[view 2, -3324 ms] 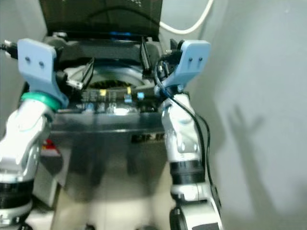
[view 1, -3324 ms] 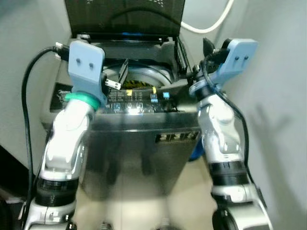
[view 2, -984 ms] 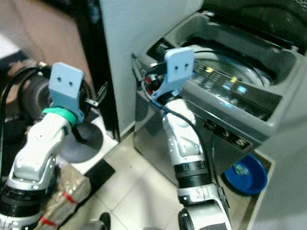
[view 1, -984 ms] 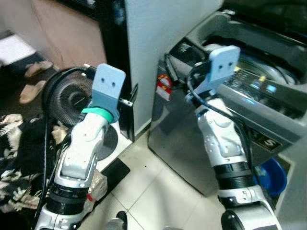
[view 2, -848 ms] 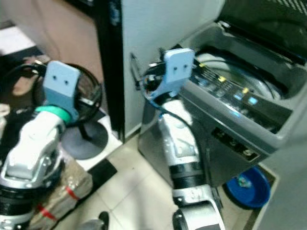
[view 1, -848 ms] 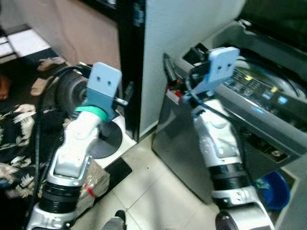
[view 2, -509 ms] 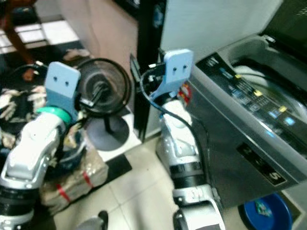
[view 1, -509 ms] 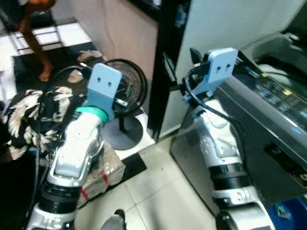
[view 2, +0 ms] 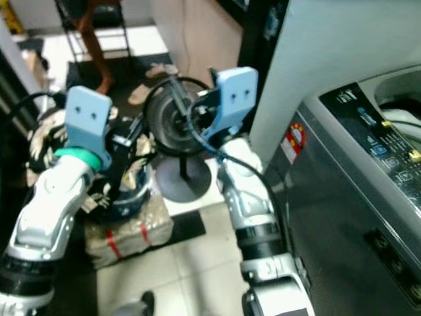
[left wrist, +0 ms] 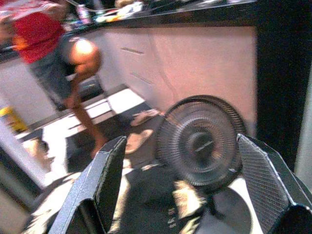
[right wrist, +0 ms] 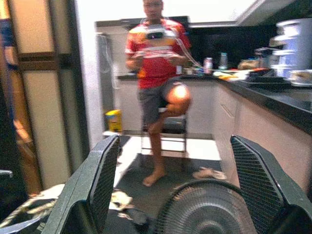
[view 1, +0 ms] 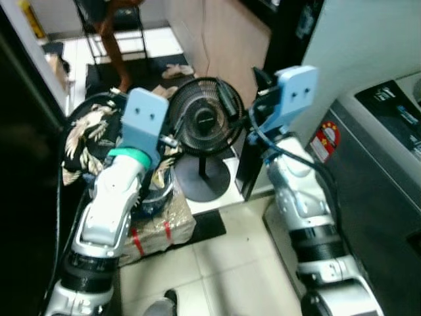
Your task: Clothes washing
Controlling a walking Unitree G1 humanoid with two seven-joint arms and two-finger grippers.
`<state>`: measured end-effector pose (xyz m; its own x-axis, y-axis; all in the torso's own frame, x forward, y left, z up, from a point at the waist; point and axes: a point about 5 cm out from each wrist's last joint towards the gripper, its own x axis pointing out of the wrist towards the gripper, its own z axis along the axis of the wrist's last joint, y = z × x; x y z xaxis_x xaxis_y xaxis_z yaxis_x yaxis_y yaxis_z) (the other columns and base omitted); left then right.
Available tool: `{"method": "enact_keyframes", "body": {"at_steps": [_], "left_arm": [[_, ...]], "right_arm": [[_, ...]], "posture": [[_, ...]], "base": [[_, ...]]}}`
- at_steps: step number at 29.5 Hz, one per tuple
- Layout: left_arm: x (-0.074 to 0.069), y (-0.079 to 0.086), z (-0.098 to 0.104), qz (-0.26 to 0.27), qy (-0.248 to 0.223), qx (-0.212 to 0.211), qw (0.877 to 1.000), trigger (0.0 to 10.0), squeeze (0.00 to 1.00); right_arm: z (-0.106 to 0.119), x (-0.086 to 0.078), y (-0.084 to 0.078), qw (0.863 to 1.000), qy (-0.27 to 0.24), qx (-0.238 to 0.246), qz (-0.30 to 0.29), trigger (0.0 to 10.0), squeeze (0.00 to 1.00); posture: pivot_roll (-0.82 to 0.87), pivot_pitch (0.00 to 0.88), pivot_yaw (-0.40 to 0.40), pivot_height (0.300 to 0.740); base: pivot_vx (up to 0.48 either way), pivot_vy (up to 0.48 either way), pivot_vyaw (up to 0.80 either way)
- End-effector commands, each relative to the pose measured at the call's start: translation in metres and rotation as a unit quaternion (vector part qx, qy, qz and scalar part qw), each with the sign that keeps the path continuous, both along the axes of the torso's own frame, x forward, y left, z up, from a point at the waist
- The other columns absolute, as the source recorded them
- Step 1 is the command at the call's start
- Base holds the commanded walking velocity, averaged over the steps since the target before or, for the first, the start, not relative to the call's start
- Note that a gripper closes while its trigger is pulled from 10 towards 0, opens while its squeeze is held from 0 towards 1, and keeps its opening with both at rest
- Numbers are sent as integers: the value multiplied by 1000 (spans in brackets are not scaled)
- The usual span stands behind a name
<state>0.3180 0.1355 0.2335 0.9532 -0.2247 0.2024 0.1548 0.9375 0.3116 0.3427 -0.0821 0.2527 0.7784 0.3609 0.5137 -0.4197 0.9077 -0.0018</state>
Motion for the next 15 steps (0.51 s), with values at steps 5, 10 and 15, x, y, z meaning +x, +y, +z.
{"method": "enact_keyframes", "body": {"at_steps": [5,10,15], "left_arm": [[0,0,-6,3,10,4,1000,10000,0],[1,2,-6,10,6,6,1000,10000,0],[2,4,-7,19,8,8,1000,10000,0]], "right_arm": [[-2,-1,1,1000,2,-1,4,10000,0],[-3,-1,2,1000,3,0,5,10000,0],[-5,0,4,1000,10,-7,-1,10000,0]], "posture": [[76,0,-8,740],[77,0,-9,740],[75,0,-9,740]], "base": [[0,0,775],[171,0,771],[369,0,308]]}}
